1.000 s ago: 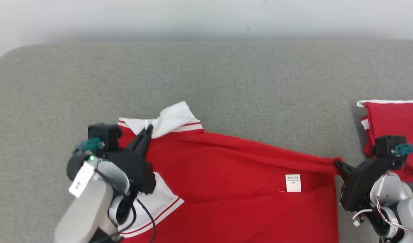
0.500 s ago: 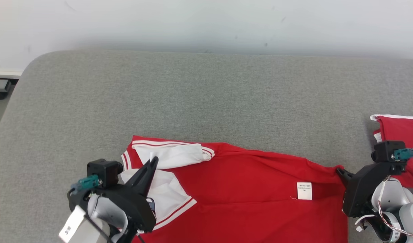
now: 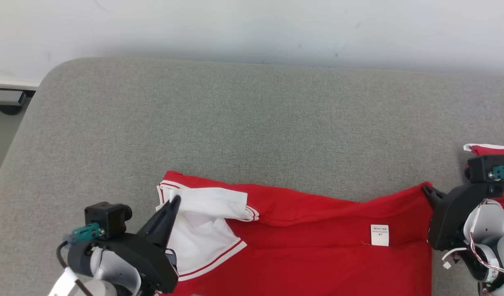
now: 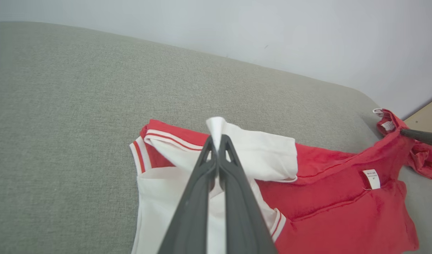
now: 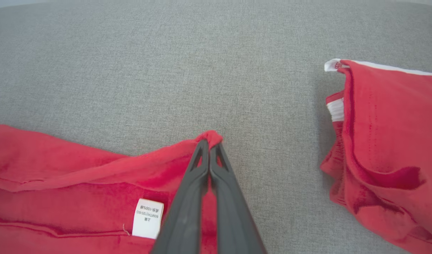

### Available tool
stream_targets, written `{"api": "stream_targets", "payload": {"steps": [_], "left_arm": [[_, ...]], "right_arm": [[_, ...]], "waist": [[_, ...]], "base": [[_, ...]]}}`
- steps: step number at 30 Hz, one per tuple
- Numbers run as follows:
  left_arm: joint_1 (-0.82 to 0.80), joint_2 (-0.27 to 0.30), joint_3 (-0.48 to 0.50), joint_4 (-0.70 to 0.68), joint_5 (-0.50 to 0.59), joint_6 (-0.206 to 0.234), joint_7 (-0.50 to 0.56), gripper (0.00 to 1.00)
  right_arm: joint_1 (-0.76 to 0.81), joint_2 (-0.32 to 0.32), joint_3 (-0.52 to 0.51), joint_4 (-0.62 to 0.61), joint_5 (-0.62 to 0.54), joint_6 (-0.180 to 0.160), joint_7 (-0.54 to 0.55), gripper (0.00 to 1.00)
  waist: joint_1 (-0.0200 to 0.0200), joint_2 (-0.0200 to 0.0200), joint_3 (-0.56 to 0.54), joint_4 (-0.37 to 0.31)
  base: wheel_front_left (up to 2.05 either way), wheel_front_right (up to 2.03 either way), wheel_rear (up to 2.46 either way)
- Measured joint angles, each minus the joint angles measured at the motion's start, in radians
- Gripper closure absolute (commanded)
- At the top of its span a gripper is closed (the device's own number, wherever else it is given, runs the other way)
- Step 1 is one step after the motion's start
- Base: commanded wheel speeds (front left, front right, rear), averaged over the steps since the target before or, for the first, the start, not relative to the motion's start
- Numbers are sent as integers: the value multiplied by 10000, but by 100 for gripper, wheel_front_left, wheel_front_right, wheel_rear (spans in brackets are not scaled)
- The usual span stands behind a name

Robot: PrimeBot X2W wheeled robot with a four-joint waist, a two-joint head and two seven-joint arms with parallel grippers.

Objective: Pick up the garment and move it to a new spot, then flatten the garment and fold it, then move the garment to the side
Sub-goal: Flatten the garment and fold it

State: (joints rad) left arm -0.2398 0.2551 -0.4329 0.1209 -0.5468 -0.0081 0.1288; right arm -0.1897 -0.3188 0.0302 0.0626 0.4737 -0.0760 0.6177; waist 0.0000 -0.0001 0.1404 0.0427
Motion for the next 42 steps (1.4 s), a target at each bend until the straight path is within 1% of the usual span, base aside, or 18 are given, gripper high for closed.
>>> {"api": "stream_targets", "payload": {"steps": [4, 5, 17, 23, 25, 27, 42], "left_arm": [[102, -56, -73, -407, -88, 92, 242, 100], [104, -44, -71, -591, -236, 163, 359, 100], [853, 138, -36, -1386, -424, 523, 920, 100], [1011, 159, 27, -1484, -485, 650, 1175, 100], [1303, 236, 104, -1634, -541, 708, 1191, 100], [1578, 314, 144, -1684, -554, 773, 1262, 100], [2112, 203, 36, -1981, -924, 959, 1701, 100]], "right_arm": [[-43, 19, 46, 59, -4, 0, -27, 100], [-33, 27, 67, 67, -4, 0, -29, 100], [558, -155, 184, 343, -92, 58, 73, 100], [986, -257, 263, 456, -92, 146, 174, 100], [1119, -257, 351, 435, -92, 151, 249, 100], [1231, -259, 414, 380, -92, 234, 261, 100], [1471, -345, 435, 401, -163, 232, 385, 100]], "waist": [[0, 0, 50, 22], [1, 0, 78, 32], [0, 0, 132, 68], [0, 1, 44, 204], [1, 1, -1, 239], [0, 1, -28, 256], [0, 2, -327, 309]], "base": [[0, 0, 0], [0, 0, 0], [0, 0, 0], [0, 0, 0], [0, 0, 0], [0, 0, 0], [0, 0, 0]]}}
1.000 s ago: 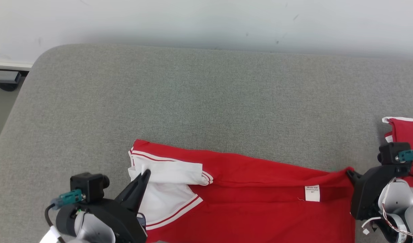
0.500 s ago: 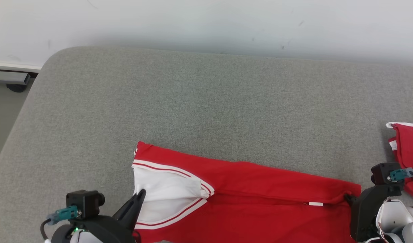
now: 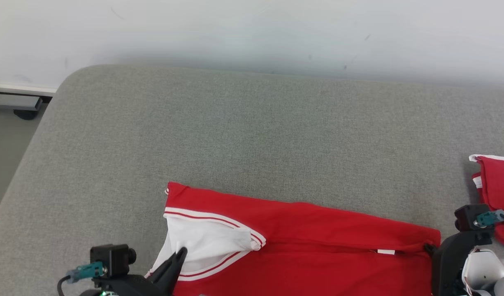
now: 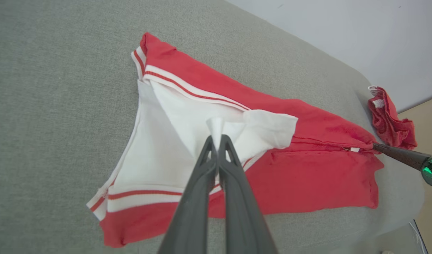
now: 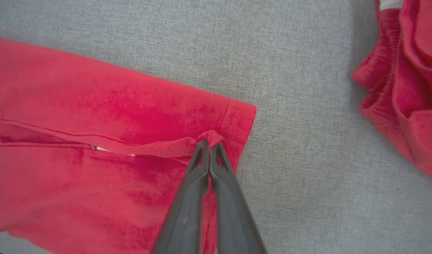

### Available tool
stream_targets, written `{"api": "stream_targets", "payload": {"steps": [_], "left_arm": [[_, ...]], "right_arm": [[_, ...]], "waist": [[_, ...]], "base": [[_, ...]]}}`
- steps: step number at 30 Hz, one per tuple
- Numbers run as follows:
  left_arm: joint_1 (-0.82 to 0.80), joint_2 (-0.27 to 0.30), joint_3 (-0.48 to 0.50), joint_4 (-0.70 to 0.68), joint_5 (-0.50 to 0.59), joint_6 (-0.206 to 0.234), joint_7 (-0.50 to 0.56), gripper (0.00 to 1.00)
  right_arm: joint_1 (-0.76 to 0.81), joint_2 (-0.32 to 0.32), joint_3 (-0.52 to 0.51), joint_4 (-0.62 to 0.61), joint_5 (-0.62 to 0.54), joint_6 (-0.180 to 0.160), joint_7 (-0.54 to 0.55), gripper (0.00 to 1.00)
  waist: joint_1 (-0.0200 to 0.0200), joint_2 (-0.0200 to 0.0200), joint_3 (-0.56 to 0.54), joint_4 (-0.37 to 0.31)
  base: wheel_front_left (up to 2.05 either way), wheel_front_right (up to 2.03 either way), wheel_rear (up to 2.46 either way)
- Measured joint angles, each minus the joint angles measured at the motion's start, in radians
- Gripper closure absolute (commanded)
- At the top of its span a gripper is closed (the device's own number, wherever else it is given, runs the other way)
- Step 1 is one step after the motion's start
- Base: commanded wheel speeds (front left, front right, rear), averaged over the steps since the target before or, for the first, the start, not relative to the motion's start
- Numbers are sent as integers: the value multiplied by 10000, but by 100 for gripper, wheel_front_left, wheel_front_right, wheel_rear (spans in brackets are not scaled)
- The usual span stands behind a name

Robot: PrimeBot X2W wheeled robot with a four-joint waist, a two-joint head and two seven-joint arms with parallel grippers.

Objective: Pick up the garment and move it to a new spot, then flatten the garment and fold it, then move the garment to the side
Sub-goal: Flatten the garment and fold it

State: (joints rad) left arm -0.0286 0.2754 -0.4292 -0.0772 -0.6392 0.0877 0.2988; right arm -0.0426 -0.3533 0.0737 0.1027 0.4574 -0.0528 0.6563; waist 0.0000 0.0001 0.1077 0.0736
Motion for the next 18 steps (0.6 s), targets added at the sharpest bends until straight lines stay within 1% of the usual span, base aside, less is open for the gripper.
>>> {"api": "stream_targets", "payload": {"steps": [4, 12, 13, 14, 15, 18], "left_arm": [[224, 4, 15, -105, -40, 8, 86, 100], [452, 31, 134, -40, -130, 90, 267, 100], [459, 35, 144, -13, -130, 92, 268, 100], [464, 35, 153, 15, -136, 102, 278, 100], [477, 35, 165, 40, -161, 104, 320, 100], [637, 38, 169, 188, -201, 113, 403, 100]], "right_arm": [[132, -144, -107, -21, -19, -12, 12, 100], [175, -140, -67, -54, -19, -44, 132, 100], [187, -136, -58, -56, -19, -46, 140, 86], [201, -130, -52, -63, -19, -59, 144, 66], [225, -117, -59, -65, -19, -100, 192, 0], [402, -119, -96, -71, -29, -171, 213, 0]], "waist": [[0, 0, -104, 44], [0, 0, -180, 79], [0, 0, -185, 82], [0, 0, -190, 85], [0, 0, -194, 86], [0, 0, -208, 85]], "base": [[0, 0, 0], [0, 0, 0], [0, 0, 0], [0, 0, 0], [0, 0, 0], [0, 0, 0]]}}
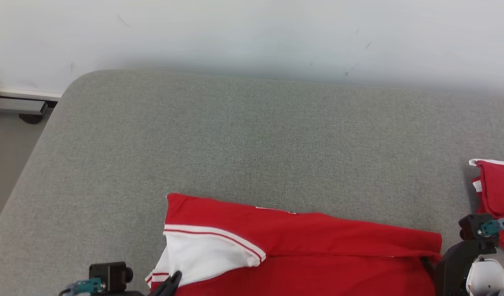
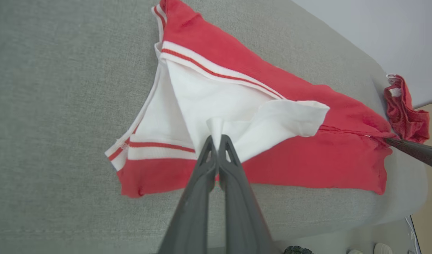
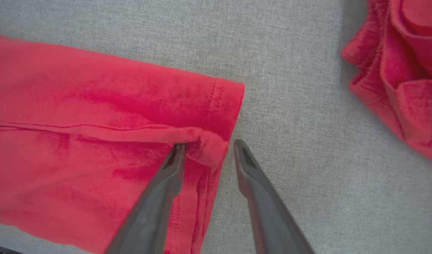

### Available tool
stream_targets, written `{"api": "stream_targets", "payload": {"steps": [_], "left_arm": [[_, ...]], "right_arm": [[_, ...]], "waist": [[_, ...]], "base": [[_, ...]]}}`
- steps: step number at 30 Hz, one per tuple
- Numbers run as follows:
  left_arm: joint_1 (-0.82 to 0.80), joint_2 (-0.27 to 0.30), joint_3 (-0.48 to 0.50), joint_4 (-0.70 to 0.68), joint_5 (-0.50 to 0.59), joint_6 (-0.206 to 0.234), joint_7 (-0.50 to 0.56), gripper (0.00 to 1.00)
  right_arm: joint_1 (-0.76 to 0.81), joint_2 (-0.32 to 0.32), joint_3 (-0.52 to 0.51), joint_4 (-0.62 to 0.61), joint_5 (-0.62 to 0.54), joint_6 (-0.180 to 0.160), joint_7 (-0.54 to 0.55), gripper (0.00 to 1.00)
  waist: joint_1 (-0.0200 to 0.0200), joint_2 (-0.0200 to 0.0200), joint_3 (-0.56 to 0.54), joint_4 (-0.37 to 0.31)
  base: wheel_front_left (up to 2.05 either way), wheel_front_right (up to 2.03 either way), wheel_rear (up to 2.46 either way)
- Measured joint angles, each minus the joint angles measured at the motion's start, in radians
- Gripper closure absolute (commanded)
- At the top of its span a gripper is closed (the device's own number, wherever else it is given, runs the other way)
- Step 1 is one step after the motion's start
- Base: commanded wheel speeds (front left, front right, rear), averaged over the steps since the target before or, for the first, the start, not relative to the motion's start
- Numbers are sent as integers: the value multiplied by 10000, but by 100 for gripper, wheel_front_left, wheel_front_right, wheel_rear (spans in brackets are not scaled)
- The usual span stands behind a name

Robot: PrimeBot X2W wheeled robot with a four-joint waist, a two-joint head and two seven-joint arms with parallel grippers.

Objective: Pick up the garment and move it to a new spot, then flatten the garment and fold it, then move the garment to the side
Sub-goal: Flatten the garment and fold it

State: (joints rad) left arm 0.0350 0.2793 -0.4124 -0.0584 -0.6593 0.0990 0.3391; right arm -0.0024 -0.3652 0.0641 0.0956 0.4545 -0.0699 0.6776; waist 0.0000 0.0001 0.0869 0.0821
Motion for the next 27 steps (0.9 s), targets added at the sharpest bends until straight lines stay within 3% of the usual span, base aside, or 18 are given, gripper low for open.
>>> {"api": "stream_targets", "payload": {"steps": [3, 5, 6, 15, 22, 27], "left_arm": [[81, 4, -21, 146, 0, 59, 35, 100], [81, 4, -2, 196, 29, 63, 31, 58], [81, 10, -2, 226, 81, 63, 33, 0], [14, 217, 23, 537, 652, 77, -81, 0], [-244, 633, 619, 583, 1425, 155, -1081, 0], [-781, 525, 922, 134, 2065, 165, -2228, 0]], "right_arm": [[4, -46, -102, -59, -8, -19, 2, 0], [4, -75, -173, -104, -8, -54, 2, 0], [4, -96, -198, -125, -8, -63, 4, 0], [78, -109, -391, -389, -6, -180, 17, 0], [189, -119, -681, -727, -8, -261, -98, 0], [224, -15, -890, -1035, 15, -270, -614, 0]], "waist": [[0, 0, -8, -6], [0, 0, -12, -13], [0, 0, -12, -16], [0, 0, -46, -35], [1, 0, -258, -42], [0, 0, -488, -51]], "base": [[0, 0, 0], [0, 0, 0], [0, 0, 0], [0, 0, 0], [0, 0, 0], [0, 0, 0]]}}
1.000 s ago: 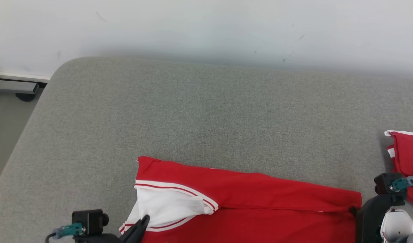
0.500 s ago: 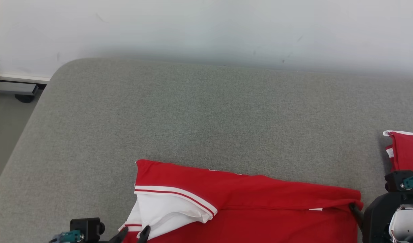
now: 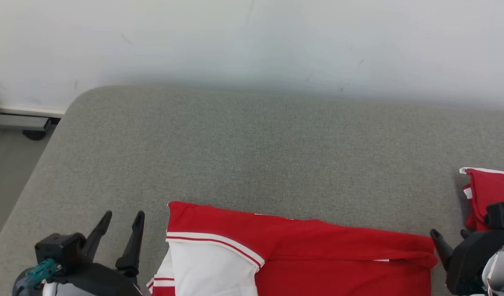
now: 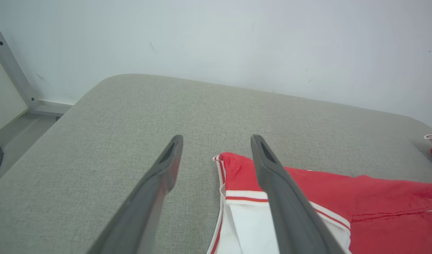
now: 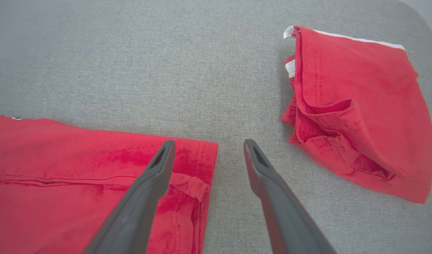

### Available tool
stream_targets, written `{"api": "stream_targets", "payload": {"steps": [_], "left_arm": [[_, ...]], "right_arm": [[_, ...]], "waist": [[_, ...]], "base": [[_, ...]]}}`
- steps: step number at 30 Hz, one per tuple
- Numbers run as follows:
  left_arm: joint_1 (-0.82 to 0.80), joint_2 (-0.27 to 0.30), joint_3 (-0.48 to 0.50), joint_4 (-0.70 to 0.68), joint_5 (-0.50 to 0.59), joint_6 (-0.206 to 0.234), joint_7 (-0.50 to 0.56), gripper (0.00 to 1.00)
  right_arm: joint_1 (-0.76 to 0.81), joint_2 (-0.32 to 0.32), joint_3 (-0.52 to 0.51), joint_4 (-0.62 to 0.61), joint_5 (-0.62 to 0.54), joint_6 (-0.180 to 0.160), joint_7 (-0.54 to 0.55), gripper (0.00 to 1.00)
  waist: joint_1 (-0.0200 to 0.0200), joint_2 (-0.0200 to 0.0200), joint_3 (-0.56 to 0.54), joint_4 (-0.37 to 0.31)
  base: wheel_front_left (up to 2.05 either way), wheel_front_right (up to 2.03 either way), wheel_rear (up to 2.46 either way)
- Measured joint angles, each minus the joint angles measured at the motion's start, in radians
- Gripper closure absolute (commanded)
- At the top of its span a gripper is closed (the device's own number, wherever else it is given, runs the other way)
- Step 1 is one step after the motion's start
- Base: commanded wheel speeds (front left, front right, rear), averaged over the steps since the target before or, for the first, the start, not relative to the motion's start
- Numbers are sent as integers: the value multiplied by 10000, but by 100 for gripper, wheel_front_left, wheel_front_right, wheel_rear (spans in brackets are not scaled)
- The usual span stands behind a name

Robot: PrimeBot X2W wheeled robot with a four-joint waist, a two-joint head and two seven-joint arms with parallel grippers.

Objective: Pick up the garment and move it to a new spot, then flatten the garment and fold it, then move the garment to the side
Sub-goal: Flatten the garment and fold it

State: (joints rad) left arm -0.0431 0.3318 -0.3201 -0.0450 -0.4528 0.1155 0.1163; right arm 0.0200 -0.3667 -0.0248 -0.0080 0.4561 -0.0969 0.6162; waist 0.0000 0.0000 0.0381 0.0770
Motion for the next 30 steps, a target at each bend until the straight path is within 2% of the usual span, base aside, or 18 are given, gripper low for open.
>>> {"api": "stream_targets", "payload": {"steps": [6, 15, 30], "left_arm": [[-230, -194, 234, 46, 157, 42, -993, 0], [-211, -328, 460, 558, 531, 77, -1630, 0], [-86, -307, 782, 1352, 518, 79, -1737, 0]], "right_arm": [[394, 731, -192, -332, 165, -67, -823, 0], [478, 1664, -376, -633, 176, -100, -2686, 0], [367, 2337, -184, -221, 153, 10, -4761, 0]], "waist": [[0, 0, -365, -51], [0, -1, -749, -556], [0, -1, -1201, -1293]], "base": [[0, 0, 0], [0, 0, 0], [0, 0, 0]]}}
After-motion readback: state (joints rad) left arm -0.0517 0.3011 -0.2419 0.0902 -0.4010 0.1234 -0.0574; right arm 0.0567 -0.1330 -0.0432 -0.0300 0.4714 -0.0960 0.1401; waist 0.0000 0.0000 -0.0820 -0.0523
